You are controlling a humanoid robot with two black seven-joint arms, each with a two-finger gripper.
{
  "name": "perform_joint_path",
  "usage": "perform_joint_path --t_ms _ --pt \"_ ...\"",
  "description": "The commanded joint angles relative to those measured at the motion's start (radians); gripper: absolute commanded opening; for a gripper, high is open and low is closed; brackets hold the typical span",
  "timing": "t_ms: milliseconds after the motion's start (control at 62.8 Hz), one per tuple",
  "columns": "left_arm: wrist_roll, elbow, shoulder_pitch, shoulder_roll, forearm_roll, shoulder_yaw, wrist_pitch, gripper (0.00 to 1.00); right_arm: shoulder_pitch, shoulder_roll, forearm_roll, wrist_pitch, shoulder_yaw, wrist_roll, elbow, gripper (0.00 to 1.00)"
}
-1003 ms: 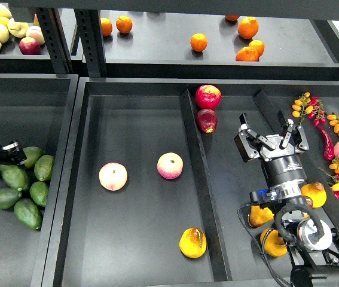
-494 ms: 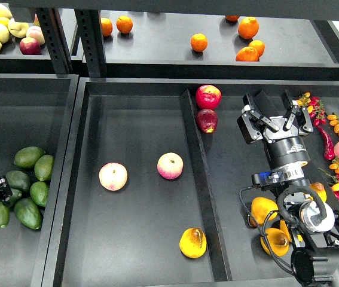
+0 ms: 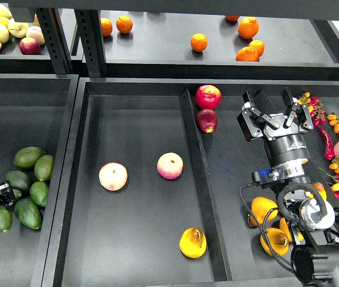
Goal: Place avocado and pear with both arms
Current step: 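Carry the avocado onto the avocado pile and open the left gripper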
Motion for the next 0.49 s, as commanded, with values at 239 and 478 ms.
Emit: perform_joint_path --t_ms 239,478 --pt "0.000 -0.005 -0.069 0.019 -0.092 -0.206 0.000 0.98 -0.036 0.000 0.002 0.003 -0.005 -0.002 -0.012 1.00" --pt "0.000 0.008 -0.057 0.036 -0.367 -0.461 0.000 0.99 -0.072 -0.005 0.003 0.011 -0.009 -0.004 -0.015 1.00"
